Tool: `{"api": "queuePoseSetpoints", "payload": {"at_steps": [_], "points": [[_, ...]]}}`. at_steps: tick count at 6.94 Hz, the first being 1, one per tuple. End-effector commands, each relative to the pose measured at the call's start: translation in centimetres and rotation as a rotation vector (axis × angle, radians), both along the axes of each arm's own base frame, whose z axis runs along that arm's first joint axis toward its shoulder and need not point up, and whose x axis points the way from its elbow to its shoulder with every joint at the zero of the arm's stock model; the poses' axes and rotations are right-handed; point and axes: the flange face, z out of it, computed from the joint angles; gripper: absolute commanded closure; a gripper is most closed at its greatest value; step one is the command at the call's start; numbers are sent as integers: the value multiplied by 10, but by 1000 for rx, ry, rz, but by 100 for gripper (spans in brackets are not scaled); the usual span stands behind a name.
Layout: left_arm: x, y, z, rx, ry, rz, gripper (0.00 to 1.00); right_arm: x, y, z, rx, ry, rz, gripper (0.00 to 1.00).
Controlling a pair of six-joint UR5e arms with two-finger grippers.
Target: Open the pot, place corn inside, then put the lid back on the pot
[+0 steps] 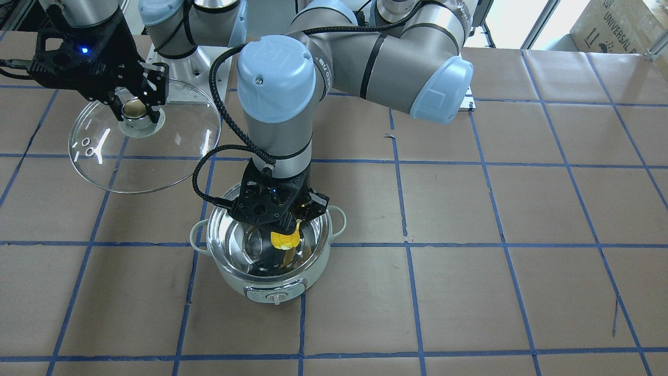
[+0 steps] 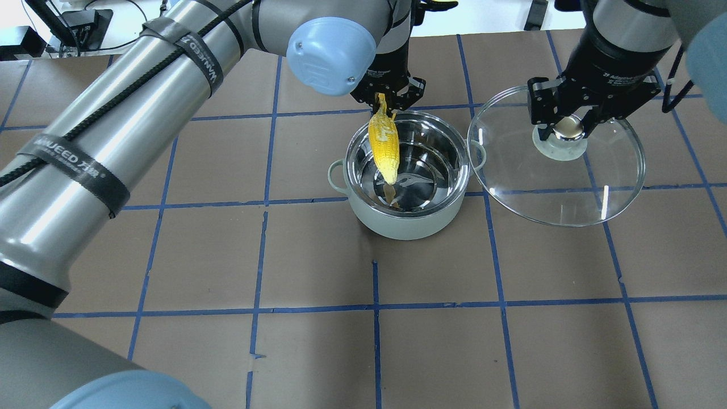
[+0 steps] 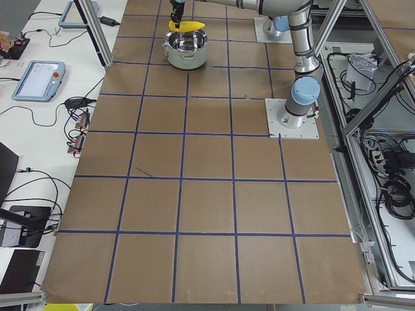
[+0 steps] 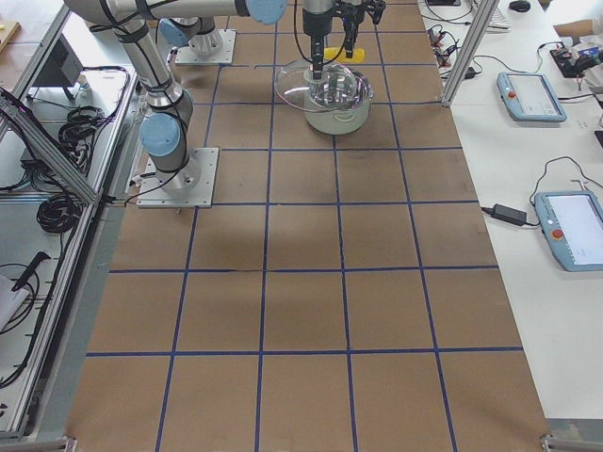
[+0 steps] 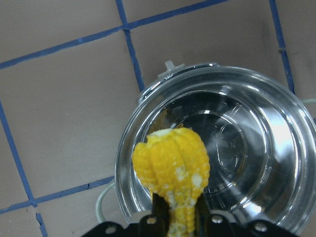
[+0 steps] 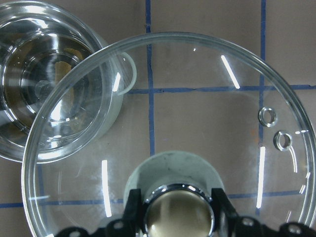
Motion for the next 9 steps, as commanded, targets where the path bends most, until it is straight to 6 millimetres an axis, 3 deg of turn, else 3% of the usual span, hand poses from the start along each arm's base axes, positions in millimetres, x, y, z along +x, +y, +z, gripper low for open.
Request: {"api": "queuePoseSetpoints", "payload": {"at_steps": [1, 3, 4, 5, 7, 9], "points": [[-16, -3, -27, -1, -4, -11, 83, 1, -1, 4, -19, -7, 0, 58], [-23, -12, -47, -13, 2, -14, 80, 2, 0, 4, -19, -9, 1, 58], [-24, -11, -49, -10, -2, -14, 25, 2, 1, 5, -21, -7, 1, 58], [-24, -9, -53, -8, -1, 7, 0, 2, 3, 5, -25, -6, 3, 58], [-20, -4, -60, 8, -9, 12, 0, 3, 1, 4, -30, -1, 3, 58], [-13, -7, -54, 0, -5, 15, 0, 2, 2, 4, -30, 1, 6, 58]]}}
